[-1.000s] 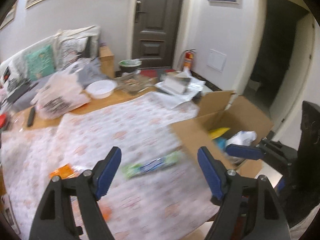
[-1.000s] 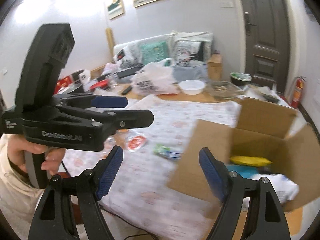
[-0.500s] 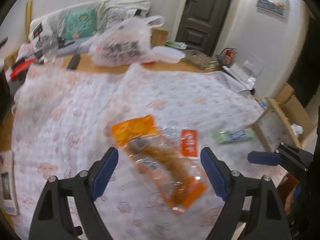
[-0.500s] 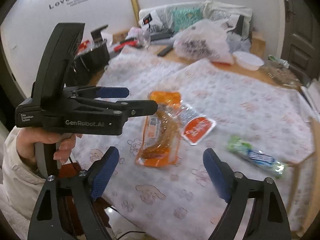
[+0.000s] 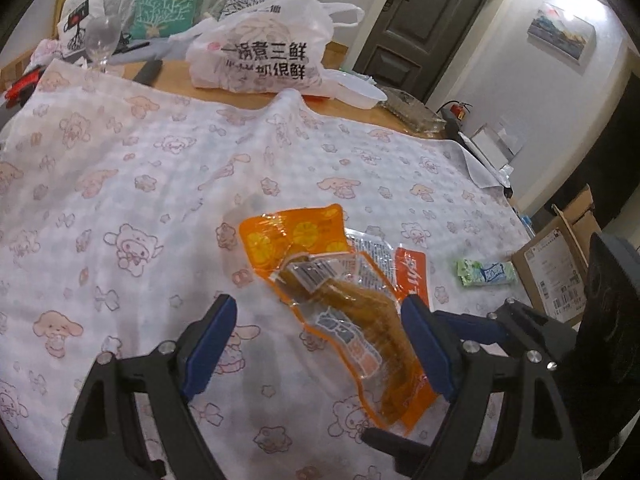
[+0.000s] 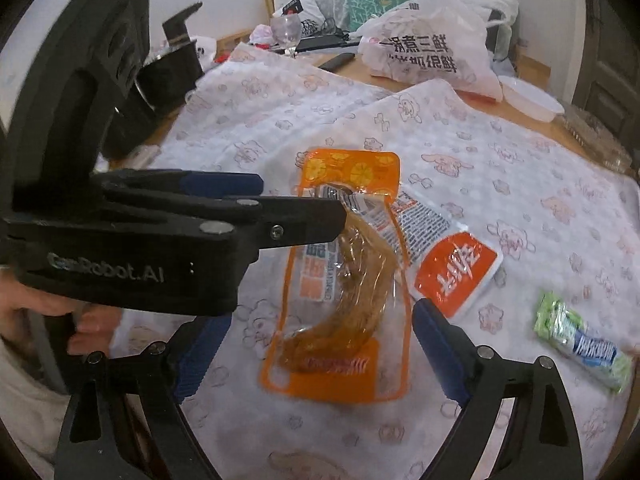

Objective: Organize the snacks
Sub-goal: 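Move both tools back over the orange sausage pack on the cloth, then grasp the orange sausage pack with the right tool and lift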

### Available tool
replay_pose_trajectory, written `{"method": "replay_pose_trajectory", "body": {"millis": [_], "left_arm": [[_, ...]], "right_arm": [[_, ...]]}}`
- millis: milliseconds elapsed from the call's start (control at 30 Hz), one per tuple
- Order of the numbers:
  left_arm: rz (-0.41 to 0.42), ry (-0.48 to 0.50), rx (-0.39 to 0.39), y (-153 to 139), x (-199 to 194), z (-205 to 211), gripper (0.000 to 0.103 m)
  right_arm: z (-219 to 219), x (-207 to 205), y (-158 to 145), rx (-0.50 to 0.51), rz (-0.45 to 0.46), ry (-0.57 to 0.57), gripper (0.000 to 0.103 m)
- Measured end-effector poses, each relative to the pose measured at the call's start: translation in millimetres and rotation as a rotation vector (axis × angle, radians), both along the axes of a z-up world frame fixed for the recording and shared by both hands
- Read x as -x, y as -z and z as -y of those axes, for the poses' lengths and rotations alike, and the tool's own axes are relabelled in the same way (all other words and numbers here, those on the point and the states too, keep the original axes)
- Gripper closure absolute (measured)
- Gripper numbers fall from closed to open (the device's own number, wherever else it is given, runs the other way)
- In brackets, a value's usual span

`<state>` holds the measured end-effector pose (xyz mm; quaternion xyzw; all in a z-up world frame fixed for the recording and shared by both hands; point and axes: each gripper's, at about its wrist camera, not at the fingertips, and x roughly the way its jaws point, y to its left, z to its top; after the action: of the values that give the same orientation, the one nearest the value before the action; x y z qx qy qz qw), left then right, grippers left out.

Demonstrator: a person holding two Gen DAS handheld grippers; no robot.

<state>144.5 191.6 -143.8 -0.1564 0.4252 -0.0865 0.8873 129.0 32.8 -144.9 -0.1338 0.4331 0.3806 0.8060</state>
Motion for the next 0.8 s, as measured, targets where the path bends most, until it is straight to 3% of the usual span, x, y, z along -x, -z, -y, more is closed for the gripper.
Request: {"method": "replay_pose_trajectory", "body": {"millis": [267, 333, 567, 767, 800], "left_arm": [[-0.009, 0.009, 0.027, 3, -1, 0, 0.021], [-0.01, 0.012, 0.03, 3, -1, 1, 0.021], [-0.015, 0.021, 0.031, 4, -2, 4, 0.021], [-0.009, 0.029, 0.046, 3, 0, 5, 0.021], [-0.007, 0.031, 0.052, 2, 0, 5, 0.021]], "right_arm": [[-6, -3, 15, 0.066, 0.033, 0.005, 0.015], [-8, -1, 15, 0.089, 0.061, -0.002, 0.029], [-10, 7, 11, 0.116, 0.107, -0.045, 0.041], [-3, 12, -3, 0.058, 0.117, -0.04, 0.05], [-2, 13, -5, 0.052, 0.126, -0.038, 0.058]]}}
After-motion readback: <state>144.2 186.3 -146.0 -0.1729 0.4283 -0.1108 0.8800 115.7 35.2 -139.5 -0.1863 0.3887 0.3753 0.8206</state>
